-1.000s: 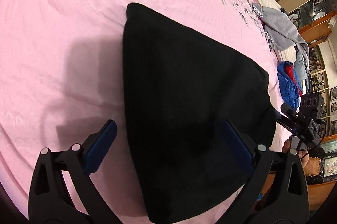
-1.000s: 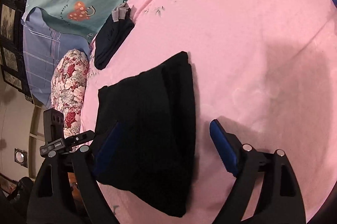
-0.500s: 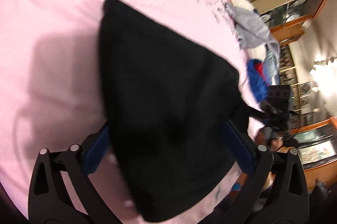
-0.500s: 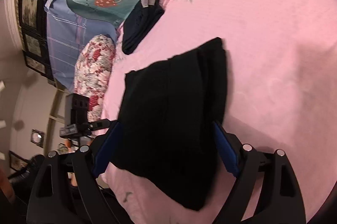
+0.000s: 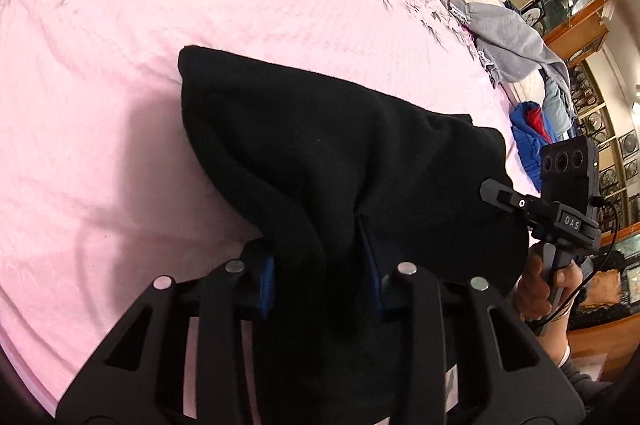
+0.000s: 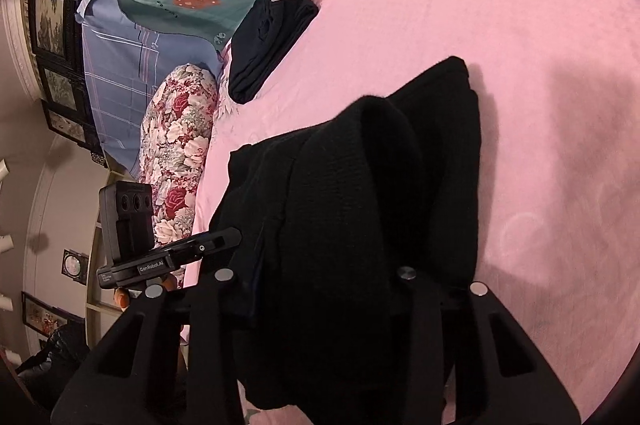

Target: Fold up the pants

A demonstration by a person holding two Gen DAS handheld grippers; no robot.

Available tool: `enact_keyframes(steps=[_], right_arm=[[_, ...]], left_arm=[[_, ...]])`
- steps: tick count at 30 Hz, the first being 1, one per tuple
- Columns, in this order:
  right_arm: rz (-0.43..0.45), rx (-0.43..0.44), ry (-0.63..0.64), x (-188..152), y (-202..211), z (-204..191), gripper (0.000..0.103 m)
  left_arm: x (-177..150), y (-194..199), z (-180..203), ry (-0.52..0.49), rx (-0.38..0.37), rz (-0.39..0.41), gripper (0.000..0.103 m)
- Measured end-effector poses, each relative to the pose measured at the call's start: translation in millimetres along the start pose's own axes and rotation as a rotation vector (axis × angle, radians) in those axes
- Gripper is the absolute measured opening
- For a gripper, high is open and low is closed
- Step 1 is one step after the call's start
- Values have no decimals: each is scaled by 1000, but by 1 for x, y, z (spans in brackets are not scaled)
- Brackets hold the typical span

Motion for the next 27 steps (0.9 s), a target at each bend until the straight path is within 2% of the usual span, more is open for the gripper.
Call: enact_keyframes(steps=[2, 5, 7, 9, 11, 13, 15, 17, 18, 19, 20, 21, 22, 24, 27], right_arm=[[-3, -9, -9, 2, -1, 1, 40], [-2, -40, -14, 6, 2, 1, 47], [15, -91, 5, 5, 12, -1, 49], [37, -115, 30, 2, 27, -2, 57], [39, -135, 29, 0, 34, 3, 59], [23, -137, 31, -3, 31, 8, 59], [20, -122, 37, -4, 20, 9, 61], [33, -120, 66, -2, 8, 2, 60], [33, -106, 60, 0, 3, 1, 54], [27, -88, 52, 2, -3, -1, 48], [23, -89, 50, 4, -8, -1, 44], [22, -98, 57, 4, -9, -2, 41], [24, -102, 71, 4, -8, -6, 40], [27, -88, 102, 3, -4, -17, 36], [36, -68, 157, 6, 5, -36, 34]], left_arm=[[-2, -4, -10, 42, -33, -18, 49], [-6, -3, -20, 85, -94, -5, 51], [-7, -3, -20, 89, -106, -2, 52], [-8, -3, -20, 90, -119, 5, 53], [-7, -4, -18, 90, -149, 11, 63], [-4, -7, -13, 89, -185, 15, 85], [0, -11, -2, 59, -183, 11, 98], [2, -15, 8, 18, -145, 3, 101], [2, -16, 11, 1, -114, 1, 96], [1, -15, 12, -12, -59, 2, 63], [0, -13, 11, -25, 30, -1, 49], [-1, -9, 9, -18, 23, 2, 38], [0, -5, 6, -2, 2, 9, 31], [2, 7, 6, 6, -13, 26, 26], [10, 27, 19, -52, -3, 73, 21]])
Point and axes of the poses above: each gripper's, at about its wrist camera, not at the fingertips, and y roughly against the way its jaws point, z to its right, x to its top, the point moved 3 cm from there along -y, roughly the way its jaws point, and after that the axes turned 9 degrees about -y, right-handed, at the moved point
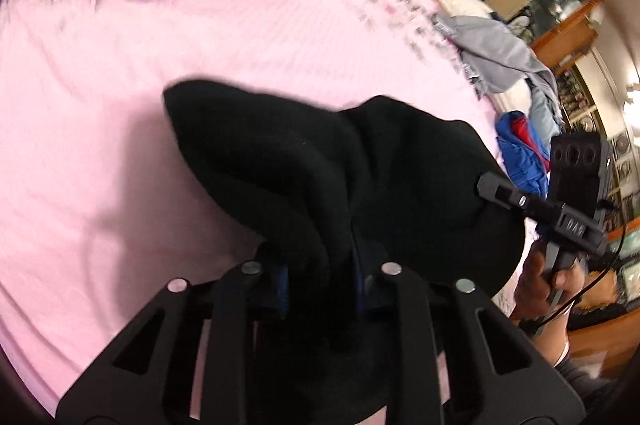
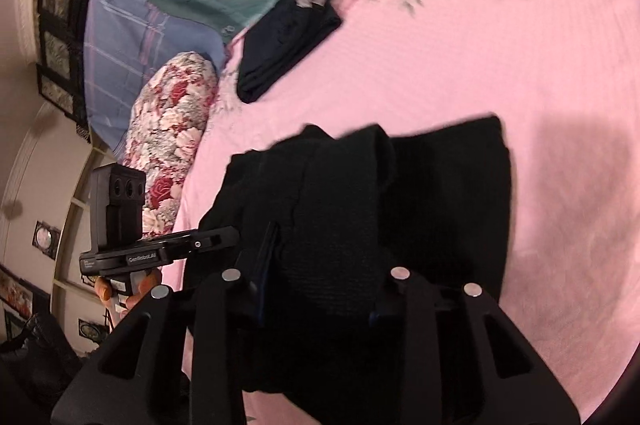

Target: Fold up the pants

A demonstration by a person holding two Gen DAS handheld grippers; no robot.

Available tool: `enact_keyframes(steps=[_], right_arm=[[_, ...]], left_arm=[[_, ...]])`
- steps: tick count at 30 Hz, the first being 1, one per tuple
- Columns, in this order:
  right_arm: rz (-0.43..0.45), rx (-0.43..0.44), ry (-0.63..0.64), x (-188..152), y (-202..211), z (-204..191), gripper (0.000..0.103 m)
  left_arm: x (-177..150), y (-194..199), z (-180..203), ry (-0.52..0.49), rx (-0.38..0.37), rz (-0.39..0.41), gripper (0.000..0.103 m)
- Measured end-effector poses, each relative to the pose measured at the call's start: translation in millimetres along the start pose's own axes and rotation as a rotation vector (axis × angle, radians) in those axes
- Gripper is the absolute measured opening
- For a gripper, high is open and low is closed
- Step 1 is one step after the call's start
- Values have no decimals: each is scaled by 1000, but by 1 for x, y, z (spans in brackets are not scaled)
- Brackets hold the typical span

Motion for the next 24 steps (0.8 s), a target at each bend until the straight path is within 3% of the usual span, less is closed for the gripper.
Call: enact_keyframes(steps=[5, 7, 10, 12, 15, 19, 21, 24], right_arm=[[50, 55, 110, 31, 16, -49, 33], [22, -10, 150, 39, 12, -58, 34], [-8, -125, 80, 41, 12, -38, 43], [-34, -188, 51, 32, 16, -16, 56], [-73, -221, -32, 17, 22, 22, 60], [-104, -179, -187, 5, 24, 68, 64], [-95, -104, -211, 5, 27, 72, 71], [-121, -15, -229, 6, 21, 73, 75]], left_arm=[[30, 26, 11, -48, -19, 60, 19], [30, 23, 9, -58, -6, 40, 19], [22, 5, 1, -48, 2, -7, 20], [14, -4, -12, -16, -7, -24, 21], [6, -7, -22, 5, -32, -23, 26], [-1, -8, -30, 10, -8, -36, 45], [-4, -8, -37, 33, -2, -42, 55], [-7, -8, -42, 58, -12, -40, 61]])
Point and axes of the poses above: each gripper's, at about its wrist camera, not at the fingertips, and y roughly against the way its jaws point, z to its right, x to its top, the point moved 3 cm from there along -y, roughly the way its jaws point, and after that the axes turned 9 degrees about -y, right-handed, at the moved point
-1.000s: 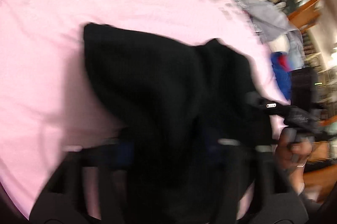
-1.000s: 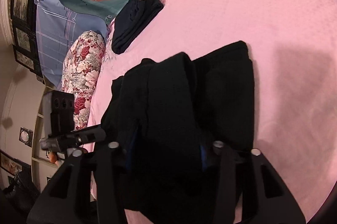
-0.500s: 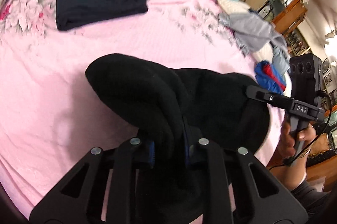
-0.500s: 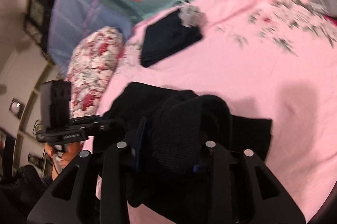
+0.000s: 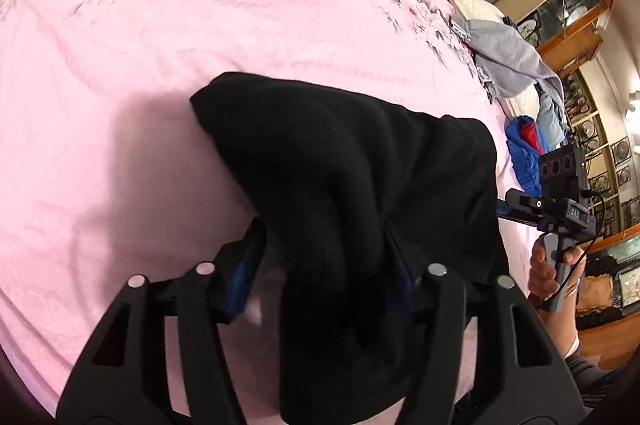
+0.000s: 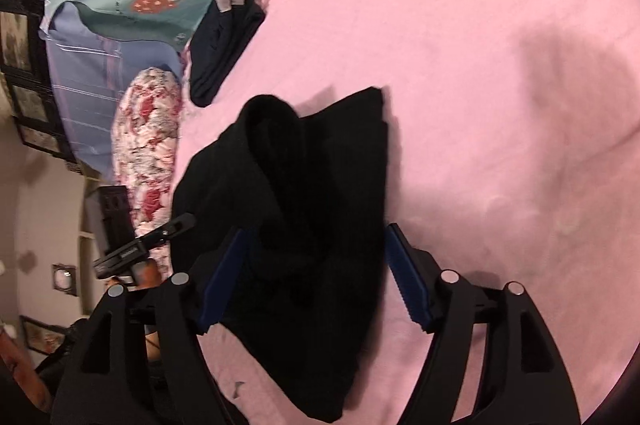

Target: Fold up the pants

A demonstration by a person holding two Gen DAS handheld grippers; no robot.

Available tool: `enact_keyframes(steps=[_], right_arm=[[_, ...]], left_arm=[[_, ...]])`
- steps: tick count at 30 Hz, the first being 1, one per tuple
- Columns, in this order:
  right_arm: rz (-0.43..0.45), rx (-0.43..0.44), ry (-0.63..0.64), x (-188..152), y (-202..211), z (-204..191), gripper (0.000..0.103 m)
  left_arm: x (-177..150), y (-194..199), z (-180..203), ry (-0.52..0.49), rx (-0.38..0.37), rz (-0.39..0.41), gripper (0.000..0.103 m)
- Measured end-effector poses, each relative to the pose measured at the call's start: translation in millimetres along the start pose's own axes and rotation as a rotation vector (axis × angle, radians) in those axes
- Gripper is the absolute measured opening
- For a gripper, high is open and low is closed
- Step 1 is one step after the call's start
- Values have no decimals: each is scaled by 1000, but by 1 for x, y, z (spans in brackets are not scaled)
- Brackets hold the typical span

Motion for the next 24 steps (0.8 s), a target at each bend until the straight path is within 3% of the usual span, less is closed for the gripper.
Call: enact_keyframes(steps=[4, 5, 7, 9, 12, 16, 20, 24], right_arm=[[-21, -1, 70, 3, -12, -17, 82], [-23, -29, 94, 4, -15, -22, 82], [28, -182, 180, 8, -12, -35, 82], [86, -238, 226, 10, 1, -45, 82], [133, -189, 255, 10, 17, -51, 82], [66, -127, 262, 15, -9, -49, 80], [-39, -102, 265, 12, -46, -54, 59], [-8, -132, 287, 12, -52, -63, 25]], left_arm=[[-3, -6, -4, 27, 9, -19, 66], [-2, -7, -2, 31, 11, -19, 66], [-2, -5, -1, 28, 13, -15, 66], [-2, -4, -1, 27, 15, -12, 67], [-2, -4, -2, 41, 10, -14, 67], [-4, 7, -1, 51, 22, 20, 73], [-9, 23, -7, 52, 80, 67, 79], [-10, 18, -15, 89, 91, 46, 79]])
Point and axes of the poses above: each gripper's, at about its wrist camera, not at the fingertips, and y roughly against the way its jaws point, z to its right, x to its top, the point moved 3 cm from there along -y, roughly the way its jaws point, and after that the axes turned 9 degrees about -y, right-handed, at the moved point
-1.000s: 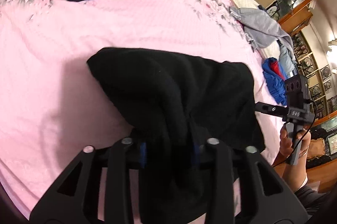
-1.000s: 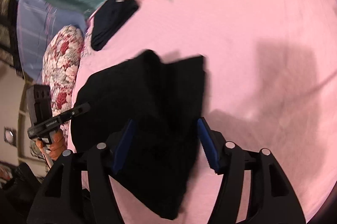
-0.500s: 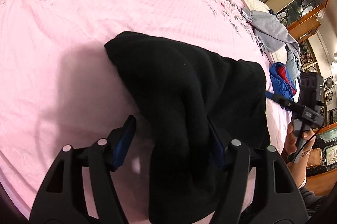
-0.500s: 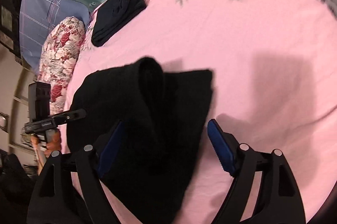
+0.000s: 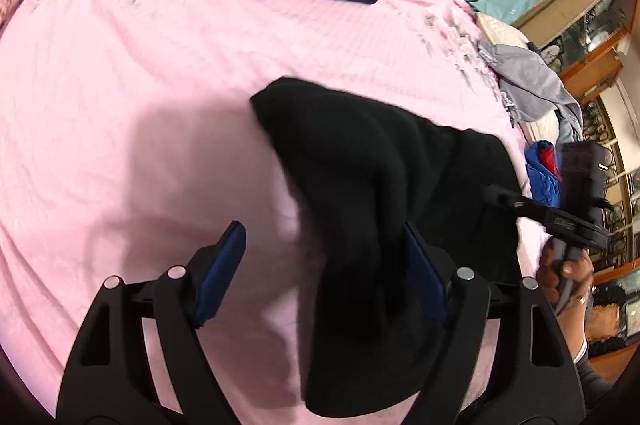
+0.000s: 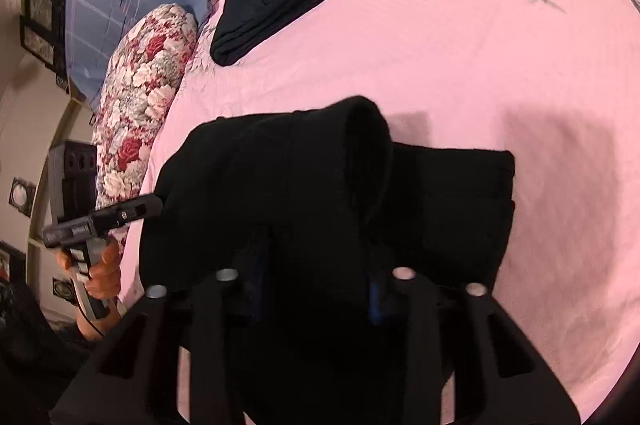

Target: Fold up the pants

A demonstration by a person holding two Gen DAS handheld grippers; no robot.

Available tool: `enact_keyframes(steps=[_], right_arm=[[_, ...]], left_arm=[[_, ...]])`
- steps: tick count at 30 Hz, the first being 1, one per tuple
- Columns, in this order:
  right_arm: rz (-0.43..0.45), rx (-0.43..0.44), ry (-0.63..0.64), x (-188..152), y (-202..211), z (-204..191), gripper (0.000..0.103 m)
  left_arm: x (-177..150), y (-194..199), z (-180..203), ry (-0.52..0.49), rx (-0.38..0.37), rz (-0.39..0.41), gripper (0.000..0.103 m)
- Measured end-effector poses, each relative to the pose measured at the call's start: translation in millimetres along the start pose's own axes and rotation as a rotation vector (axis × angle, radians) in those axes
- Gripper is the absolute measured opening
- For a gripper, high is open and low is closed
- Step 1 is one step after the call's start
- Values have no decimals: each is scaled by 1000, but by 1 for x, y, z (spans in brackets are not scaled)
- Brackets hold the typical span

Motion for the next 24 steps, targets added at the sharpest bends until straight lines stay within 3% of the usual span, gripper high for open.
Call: enact_keyframes(steps=[3, 6, 8, 10, 11, 12, 13, 15, 17, 20, 24], right_arm=[[95, -8, 34, -6, 30, -19, 18], [160, 41, -7, -22, 70, -35, 18], [160, 15, -59, -36, 83, -28, 18], [135, -47, -112, -45, 79, -7, 32], [111, -129, -123, -48, 70, 6, 54], [89, -274, -147, -52, 58, 26, 63], [87, -295, -162, -53, 54, 37, 64], [99, -225, -182, -53, 60, 38, 67], [126, -152, -192, -52, 68, 37, 79], [120, -99, -208, -50, 62, 44, 80], [131, 64, -226, -45, 50, 48, 80]], left_arm=[[0, 1, 4, -17, -3, 8, 79], [2, -1, 12, -43, -14, 6, 79], [4, -9, 15, -70, 8, -6, 80], [5, -24, 17, -80, 14, -49, 80], [5, -28, 16, -77, 19, -57, 81], [6, -28, 17, -84, 24, -54, 82], [6, -28, 19, -93, 25, -57, 82], [4, -25, 19, -86, 3, -65, 82], [2, -27, 17, -77, -8, -79, 82], [0, -28, 20, -87, -4, -84, 83], [2, -34, 30, -111, -30, -108, 80]])
Point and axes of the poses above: each gripper's, at about its wrist camera, not at the fingertips, and y roughly against the way its jaws point, z to its right, x to its top, the point moved 3 cm from there along -y, roughly the way its jaws point, and after that the axes turned 9 degrees about -y, right-handed, at the moved point
